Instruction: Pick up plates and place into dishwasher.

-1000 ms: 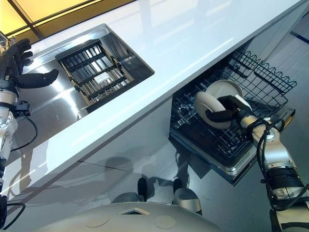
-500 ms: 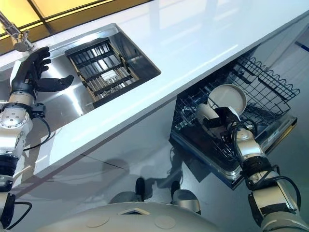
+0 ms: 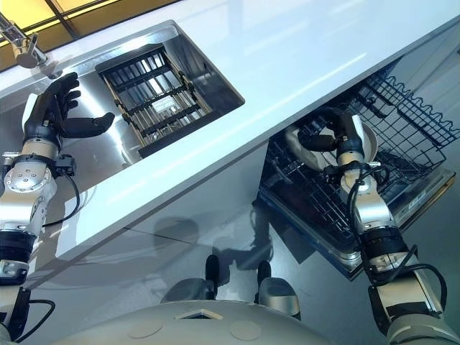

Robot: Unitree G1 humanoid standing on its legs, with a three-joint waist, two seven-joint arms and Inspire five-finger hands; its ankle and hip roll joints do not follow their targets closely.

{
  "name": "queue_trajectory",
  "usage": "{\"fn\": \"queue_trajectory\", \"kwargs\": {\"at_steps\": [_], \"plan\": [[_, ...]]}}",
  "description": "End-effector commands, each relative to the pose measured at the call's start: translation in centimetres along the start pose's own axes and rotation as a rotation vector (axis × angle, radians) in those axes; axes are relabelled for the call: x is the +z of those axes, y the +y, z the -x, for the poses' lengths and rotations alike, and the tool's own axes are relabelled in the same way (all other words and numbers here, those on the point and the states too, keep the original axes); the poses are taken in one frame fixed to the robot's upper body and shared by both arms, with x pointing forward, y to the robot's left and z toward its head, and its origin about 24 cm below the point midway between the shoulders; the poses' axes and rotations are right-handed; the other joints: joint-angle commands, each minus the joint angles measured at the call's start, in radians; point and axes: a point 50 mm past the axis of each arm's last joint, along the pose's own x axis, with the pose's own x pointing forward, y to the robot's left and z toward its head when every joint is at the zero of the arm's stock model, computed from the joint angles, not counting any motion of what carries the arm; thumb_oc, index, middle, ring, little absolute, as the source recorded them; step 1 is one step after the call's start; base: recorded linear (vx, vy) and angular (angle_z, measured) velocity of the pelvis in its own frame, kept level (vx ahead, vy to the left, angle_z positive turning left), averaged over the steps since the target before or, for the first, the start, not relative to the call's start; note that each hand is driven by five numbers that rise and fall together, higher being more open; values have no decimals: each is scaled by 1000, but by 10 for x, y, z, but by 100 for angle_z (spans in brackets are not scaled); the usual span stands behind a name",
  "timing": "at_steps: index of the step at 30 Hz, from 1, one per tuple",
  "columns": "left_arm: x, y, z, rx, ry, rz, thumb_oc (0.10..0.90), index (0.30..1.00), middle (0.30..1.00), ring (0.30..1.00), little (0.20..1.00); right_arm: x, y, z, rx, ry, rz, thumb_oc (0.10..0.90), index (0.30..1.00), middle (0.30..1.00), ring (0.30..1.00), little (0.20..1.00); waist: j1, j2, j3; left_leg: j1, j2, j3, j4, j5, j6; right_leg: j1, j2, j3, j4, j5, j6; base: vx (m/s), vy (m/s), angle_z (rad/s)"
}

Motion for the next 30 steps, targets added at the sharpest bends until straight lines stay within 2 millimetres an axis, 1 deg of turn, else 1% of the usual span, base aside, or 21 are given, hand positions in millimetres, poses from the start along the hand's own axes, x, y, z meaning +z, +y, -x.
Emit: {"fn": "queue_trajectory", "kwargs": {"at_steps": [1, 4, 6, 7, 9, 10, 12, 15, 16, 17, 19, 20, 21, 24, 25, 28, 30], "plan": [[40, 22, -7, 85, -197, 14, 800, 900, 900, 900, 900, 116, -50, 9, -176, -585, -193, 800, 900, 900, 900, 900, -36, 36, -128, 3, -26, 47, 24, -103, -2, -93, 17, -7, 210, -125, 79, 15, -12, -16], [35, 28, -4, 104, -184, 16, 800, 900, 900, 900, 900, 104, -65, 17, -210, -568, -304, 800, 900, 900, 900, 900, -49, 38, -129, 1, -25, 58, 26, -99, 0, -100, 17, -6, 214, -118, 82, -10, -9, -22], [31, 33, -2, 117, -174, 17, 800, 900, 900, 900, 900, 90, -74, 21, -248, -524, -369, 800, 900, 900, 900, 900, -57, 40, -129, 4, -25, 65, 25, -101, 0, -103, 16, -5, 216, -118, 85, 9, -9, -17], [29, 34, -1, 120, -170, 17, 800, 900, 900, 900, 900, 86, -77, 23, -261, -513, -373, 800, 900, 900, 900, 900, -59, 41, -131, 11, -26, 65, 20, -108, 0, -99, 16, -5, 217, -128, 87, 47, -11, -19], [28, 36, -1, 126, -162, 18, 800, 900, 900, 900, 900, 72, -82, 25, -294, -468, -350, 800, 900, 900, 900, 900, -66, 43, -130, 15, -25, 69, 18, -106, 0, -97, 15, -6, 218, -128, 88, 31, -13, -20], [28, 36, -1, 125, -162, 18, 800, 900, 900, 900, 900, 72, -83, 26, -295, -467, -349, 800, 900, 900, 900, 900, -66, 44, -130, 15, -25, 70, 17, -105, 0, -97, 15, -6, 217, -128, 88, 5, -14, -10], [28, 36, 0, 130, -160, 20, 800, 900, 900, 900, 900, 63, -86, 29, -341, -450, -329, 800, 900, 900, 900, 900, -72, 47, -128, 14, -24, 75, 15, -101, 0, -99, 16, -5, 218, -127, 88, -2, -20, -7], [26, 32, 0, 130, -162, 20, 800, 900, 900, 900, 900, 57, -93, 32, -476, -443, -215, 800, 900, 900, 900, 900, -75, 49, -127, 12, -23, 78, 16, -101, -1, -103, 17, -6, 224, -129, 89, 1, -21, -18], [26, 31, -1, 129, -163, 21, 800, 900, 900, 900, 900, 54, -98, 32, -535, -426, -153, 800, 900, 900, 900, 900, -75, 50, -127, 12, -22, 78, 16, -101, -1, -104, 17, -7, 225, -129, 89, 3, -22, -13], [28, 30, -2, 127, -166, 23, 800, 900, 900, 900, 900, 49, -105, 32, -606, -387, -82, 800, 900, 900, 900, 900, -74, 51, -127, 10, -22, 79, 16, -100, -3, -105, 17, -9, 226, -129, 90, 0, -25, -10], [30, 28, -3, 126, -168, 25, 800, 900, 900, 900, 900, 38, -114, 31, -659, -315, -35, 800, 900, 900, 900, 900, -73, 53, -126, 8, -20, 80, 17, -98, -5, -107, 17, -12, 230, -130, 91, 2, -28, -10], [31, 27, -4, 127, -168, 26, 800, 900, 900, 900, 900, 31, -117, 30, -658, -264, -49, 800, 900, 900, 900, 900, -72, 53, -124, 6, -19, 79, 17, -97, -6, -109, 17, -13, 233, -131, 91, 11, -35, -14], [32, 25, -4, 126, -167, 27, 800, 900, 900, 900, 900, 19, -120, 29, -654, -199, -79, 800, 900, 900, 900, 900, -71, 54, -123, 5, -19, 78, 18, -96, -6, -109, 17, -15, 235, -132, 90, 15, -38, -11], [34, 21, -4, 127, -175, 31, 800, 900, 900, 900, 900, -9, -115, 28, -609, -73, -207, 800, 900, 900, 900, 900, -63, 55, -115, 2, -16, 76, 22, -95, -5, -110, 16, -20, 243, -138, 87, 27, -49, -3], [34, 20, -4, 128, -179, 33, 800, 900, 900, 900, 900, -17, -112, 29, -604, -54, -224, 800, 900, 900, 900, 900, -60, 55, -114, 2, -15, 75, 24, -95, -5, -110, 15, -22, 246, -139, 86, 45, -60, 0], [37, 20, -3, 137, -201, 32, 800, 900, 900, 900, 900, -35, -105, 29, -581, 28, -289, 800, 900, 900, 900, 900, -48, 56, -108, 0, -12, 69, 32, -96, -6, -108, 16, -27, 254, -145, 81, 66, -75, 0], [40, 19, -3, 138, -215, 30, 800, 900, 900, 900, 900, -43, -101, 28, -567, 66, -300, 800, 900, 900, 900, 900, -40, 58, -102, -5, -10, 63, 40, -98, -7, -107, 17, -30, 260, -148, 78, 64, -70, 1]]}}
